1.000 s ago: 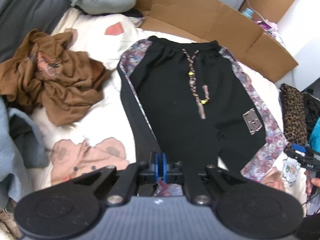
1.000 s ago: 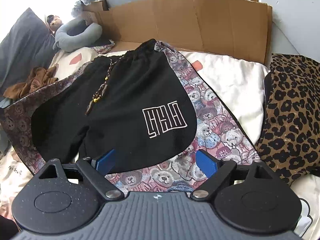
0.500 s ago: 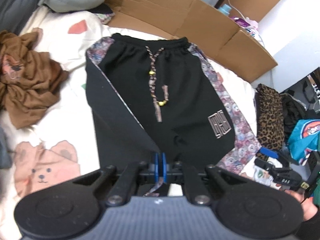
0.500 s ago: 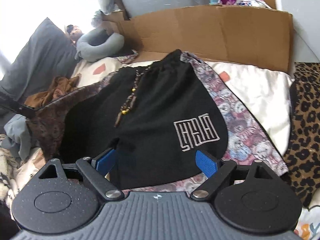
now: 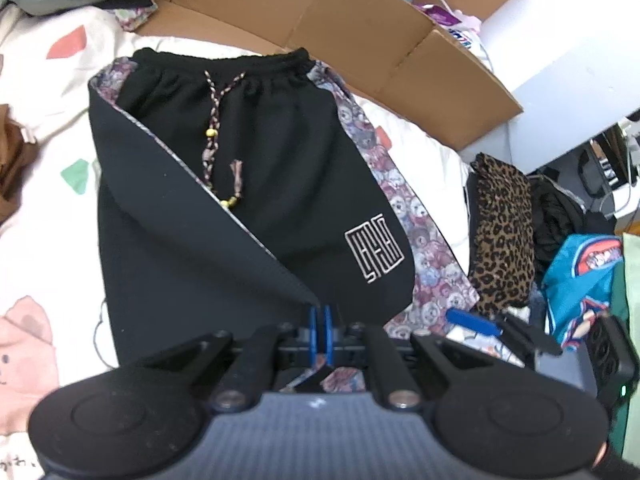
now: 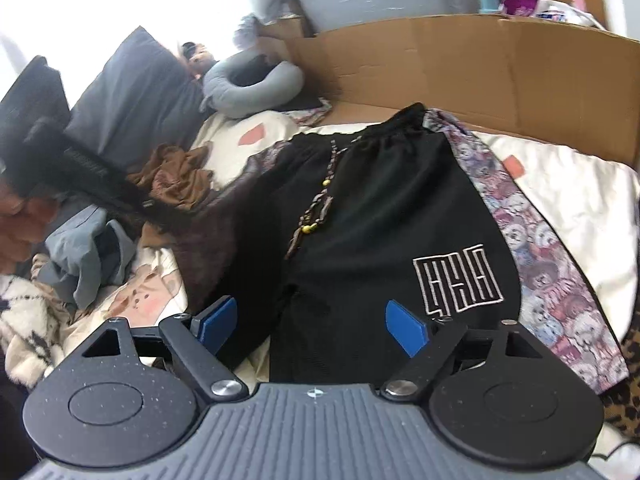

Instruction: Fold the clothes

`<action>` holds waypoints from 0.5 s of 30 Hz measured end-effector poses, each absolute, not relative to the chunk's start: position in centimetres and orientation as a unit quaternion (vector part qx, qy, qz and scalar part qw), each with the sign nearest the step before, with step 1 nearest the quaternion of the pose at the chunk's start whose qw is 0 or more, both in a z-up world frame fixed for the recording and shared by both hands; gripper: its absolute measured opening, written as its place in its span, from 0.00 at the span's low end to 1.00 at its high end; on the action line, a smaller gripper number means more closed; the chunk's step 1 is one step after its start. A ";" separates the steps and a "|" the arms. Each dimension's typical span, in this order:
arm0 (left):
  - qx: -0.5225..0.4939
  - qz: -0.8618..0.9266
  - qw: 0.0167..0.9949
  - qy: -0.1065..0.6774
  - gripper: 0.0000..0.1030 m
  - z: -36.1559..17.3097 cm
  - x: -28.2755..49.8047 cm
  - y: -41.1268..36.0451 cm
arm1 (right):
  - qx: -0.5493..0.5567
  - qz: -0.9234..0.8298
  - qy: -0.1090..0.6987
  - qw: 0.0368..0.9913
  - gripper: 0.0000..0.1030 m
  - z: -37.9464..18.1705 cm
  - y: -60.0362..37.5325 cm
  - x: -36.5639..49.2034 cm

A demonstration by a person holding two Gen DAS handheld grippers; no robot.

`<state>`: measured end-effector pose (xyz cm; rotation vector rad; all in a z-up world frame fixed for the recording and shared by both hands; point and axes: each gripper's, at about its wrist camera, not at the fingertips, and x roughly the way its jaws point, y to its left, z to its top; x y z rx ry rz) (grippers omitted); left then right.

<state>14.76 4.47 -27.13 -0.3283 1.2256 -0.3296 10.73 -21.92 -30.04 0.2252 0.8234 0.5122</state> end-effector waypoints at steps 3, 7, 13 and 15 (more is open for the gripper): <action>-0.161 -0.158 0.788 0.572 0.04 -28.0 15.4 3.3 | 0.112 0.256 0.397 0.874 0.73 -30.5 -21.7 11.2; -0.175 -0.166 0.777 0.582 0.04 -29.0 16.4 1.9 | 0.119 0.274 0.397 0.868 0.62 -30.7 -20.9 11.9; -0.217 -0.164 0.758 0.592 0.04 -30.8 17.4 0.7 | 0.118 0.296 0.396 0.861 0.61 -31.5 -19.4 12.9; -0.232 -0.163 0.750 0.597 0.04 -31.3 17.6 0.3 | 0.116 0.297 0.397 0.861 0.57 -31.9 -18.9 13.2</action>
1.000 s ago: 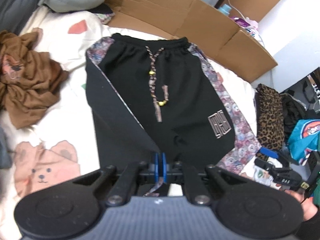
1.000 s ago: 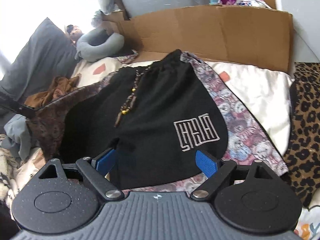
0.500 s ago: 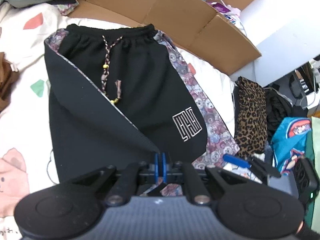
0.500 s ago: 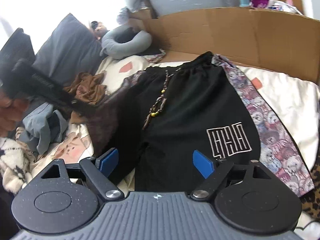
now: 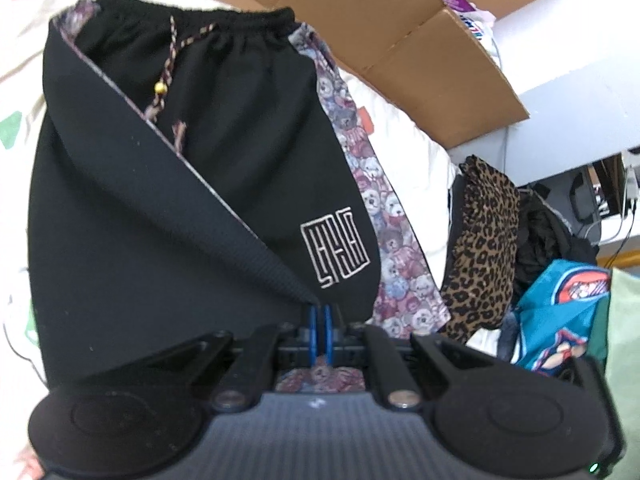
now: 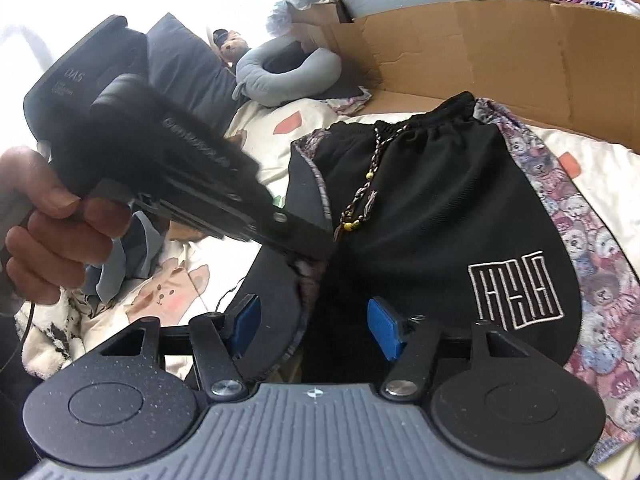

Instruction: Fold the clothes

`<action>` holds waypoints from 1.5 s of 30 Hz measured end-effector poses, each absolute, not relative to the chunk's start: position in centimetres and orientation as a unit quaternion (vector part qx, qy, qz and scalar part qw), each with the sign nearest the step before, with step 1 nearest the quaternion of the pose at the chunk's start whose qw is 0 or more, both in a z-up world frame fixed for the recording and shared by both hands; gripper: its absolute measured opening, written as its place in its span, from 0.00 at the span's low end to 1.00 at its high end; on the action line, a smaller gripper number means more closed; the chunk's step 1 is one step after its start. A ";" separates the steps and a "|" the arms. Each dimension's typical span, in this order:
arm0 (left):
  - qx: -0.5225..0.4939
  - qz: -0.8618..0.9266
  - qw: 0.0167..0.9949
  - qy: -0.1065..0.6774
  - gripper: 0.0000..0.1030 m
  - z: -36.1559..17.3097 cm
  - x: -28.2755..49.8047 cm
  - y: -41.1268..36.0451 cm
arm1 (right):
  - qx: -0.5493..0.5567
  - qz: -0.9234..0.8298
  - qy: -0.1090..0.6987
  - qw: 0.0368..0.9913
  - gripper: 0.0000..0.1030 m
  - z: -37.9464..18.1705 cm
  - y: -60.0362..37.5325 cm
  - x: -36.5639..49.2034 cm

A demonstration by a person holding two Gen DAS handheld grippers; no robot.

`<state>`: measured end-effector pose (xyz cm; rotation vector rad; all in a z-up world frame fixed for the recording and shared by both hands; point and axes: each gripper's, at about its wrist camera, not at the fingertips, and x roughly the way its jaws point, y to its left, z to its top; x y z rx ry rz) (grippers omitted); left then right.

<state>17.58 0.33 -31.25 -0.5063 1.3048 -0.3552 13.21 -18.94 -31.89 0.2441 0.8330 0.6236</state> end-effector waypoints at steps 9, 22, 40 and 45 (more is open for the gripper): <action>-0.242 -0.163 0.743 0.602 0.04 -31.5 17.7 -1.3 | 0.108 0.282 0.409 0.861 0.35 -33.5 -17.4 14.4; -0.226 -0.185 0.744 0.601 0.06 -31.2 17.0 -2.2 | 0.121 0.250 0.405 0.871 0.02 -33.8 -18.0 14.3; -0.147 -0.125 0.797 0.572 0.42 -33.4 15.0 4.2 | 0.181 0.192 0.401 0.877 0.01 -33.3 -23.3 13.6; -0.133 -0.109 0.787 0.592 0.48 -35.7 14.5 5.6 | 0.180 0.169 0.411 0.877 0.01 -34.0 -24.5 12.9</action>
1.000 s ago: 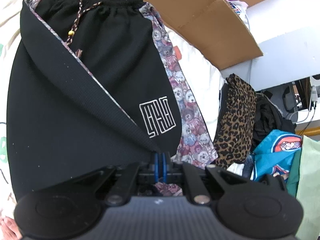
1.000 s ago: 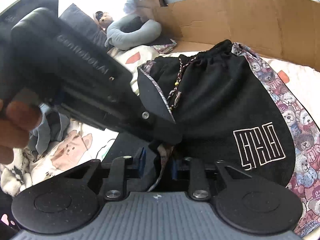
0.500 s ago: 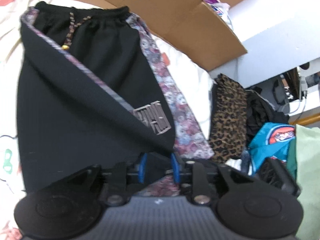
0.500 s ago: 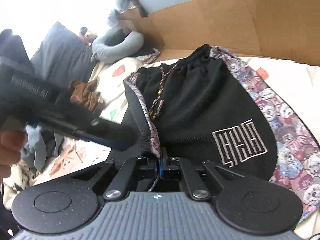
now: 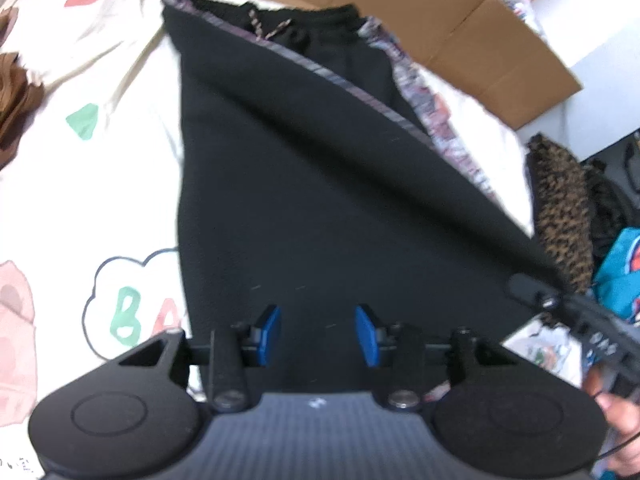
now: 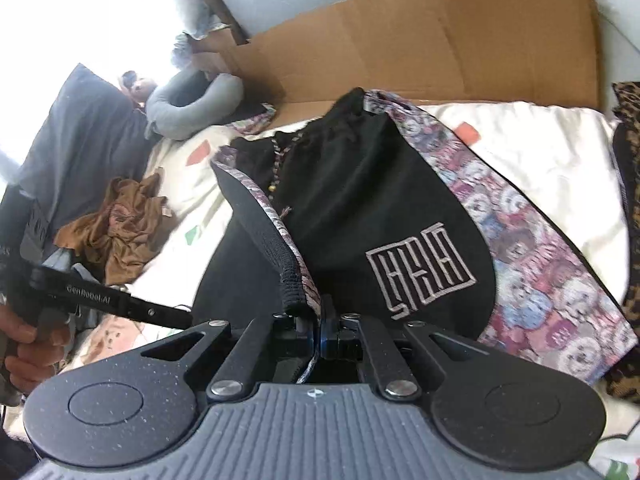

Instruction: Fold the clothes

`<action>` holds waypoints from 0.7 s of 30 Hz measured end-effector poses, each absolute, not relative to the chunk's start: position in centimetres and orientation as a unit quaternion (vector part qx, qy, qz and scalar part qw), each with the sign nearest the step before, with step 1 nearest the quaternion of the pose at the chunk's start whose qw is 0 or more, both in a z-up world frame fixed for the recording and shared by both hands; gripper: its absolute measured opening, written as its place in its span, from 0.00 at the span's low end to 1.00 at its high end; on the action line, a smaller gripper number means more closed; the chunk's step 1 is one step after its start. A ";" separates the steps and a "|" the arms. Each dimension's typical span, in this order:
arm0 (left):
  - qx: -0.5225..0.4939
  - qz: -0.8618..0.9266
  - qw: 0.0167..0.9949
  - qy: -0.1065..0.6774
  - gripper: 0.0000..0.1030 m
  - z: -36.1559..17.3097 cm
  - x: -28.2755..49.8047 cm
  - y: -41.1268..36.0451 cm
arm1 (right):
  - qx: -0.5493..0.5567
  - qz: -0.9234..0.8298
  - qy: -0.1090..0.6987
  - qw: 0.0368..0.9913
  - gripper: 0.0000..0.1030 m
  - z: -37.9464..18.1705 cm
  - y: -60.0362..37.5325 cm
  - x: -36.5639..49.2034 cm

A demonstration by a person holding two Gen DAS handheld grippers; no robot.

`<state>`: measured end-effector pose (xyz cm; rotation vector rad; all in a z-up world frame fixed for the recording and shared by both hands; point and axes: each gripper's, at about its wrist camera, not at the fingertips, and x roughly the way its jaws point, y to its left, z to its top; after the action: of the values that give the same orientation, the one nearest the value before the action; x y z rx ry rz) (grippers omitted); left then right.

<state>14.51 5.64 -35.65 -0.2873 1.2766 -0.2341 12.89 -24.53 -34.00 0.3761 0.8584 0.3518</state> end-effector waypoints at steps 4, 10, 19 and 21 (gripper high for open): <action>-0.128 -0.103 0.779 0.605 0.49 -37.3 14.2 6.1 | 0.188 0.142 0.421 0.876 0.01 -34.9 -26.1 12.5; -0.133 -0.093 0.765 0.624 0.49 -39.1 13.6 7.2 | 0.195 0.101 0.438 0.871 0.01 -36.4 -28.8 12.1; -0.173 -0.101 0.740 0.642 0.49 -40.9 12.0 8.3 | 0.219 0.058 0.455 0.861 0.01 -38.6 -31.6 12.2; -0.186 -0.106 0.734 0.644 0.49 -41.3 11.6 8.4 | 0.230 0.047 0.459 0.857 0.01 -39.2 -32.1 12.3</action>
<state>11.59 8.43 -41.26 -0.4093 1.4167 -0.2321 12.25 -32.13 -39.16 0.4842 0.9652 0.0981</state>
